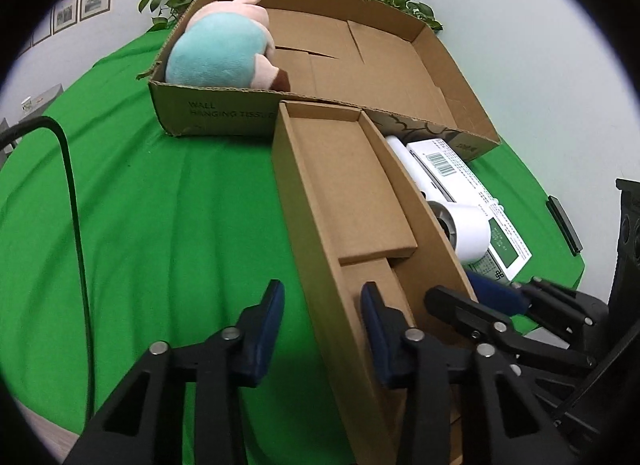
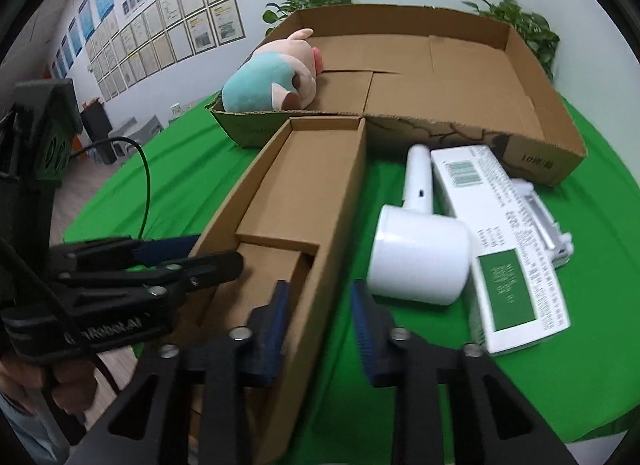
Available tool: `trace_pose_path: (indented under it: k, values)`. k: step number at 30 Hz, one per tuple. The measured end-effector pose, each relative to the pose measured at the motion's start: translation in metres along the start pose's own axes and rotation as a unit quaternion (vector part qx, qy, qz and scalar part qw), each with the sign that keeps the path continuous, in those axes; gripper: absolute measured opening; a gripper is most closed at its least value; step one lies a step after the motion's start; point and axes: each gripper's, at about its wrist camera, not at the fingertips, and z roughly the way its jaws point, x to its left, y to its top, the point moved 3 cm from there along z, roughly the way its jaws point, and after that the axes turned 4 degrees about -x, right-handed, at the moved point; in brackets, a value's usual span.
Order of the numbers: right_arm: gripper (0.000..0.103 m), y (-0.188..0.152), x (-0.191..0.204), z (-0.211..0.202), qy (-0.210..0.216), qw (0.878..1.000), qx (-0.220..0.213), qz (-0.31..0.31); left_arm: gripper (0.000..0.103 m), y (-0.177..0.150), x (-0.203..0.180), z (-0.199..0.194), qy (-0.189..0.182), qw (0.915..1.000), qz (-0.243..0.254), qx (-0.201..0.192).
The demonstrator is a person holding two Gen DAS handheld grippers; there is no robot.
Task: Organize objects
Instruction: 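Grasp the narrow box's side wall with both tools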
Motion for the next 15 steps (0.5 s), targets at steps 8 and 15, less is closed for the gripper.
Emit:
trace_pose_path:
  k: [8,15]
  values:
    - [0.016,0.0008,0.0082,0.0024,-0.006,1.000,0.009,-0.006,0.021,-0.0011,-0.0079,-0.0007,0.002,0.9999,0.011,0.002]
    - [0.016,0.0026,0.0092,0.0088,-0.014,1.000,0.013,0.000,0.019,-0.0004,-0.0070,-0.0015,0.009,0.9999,0.007,0.004]
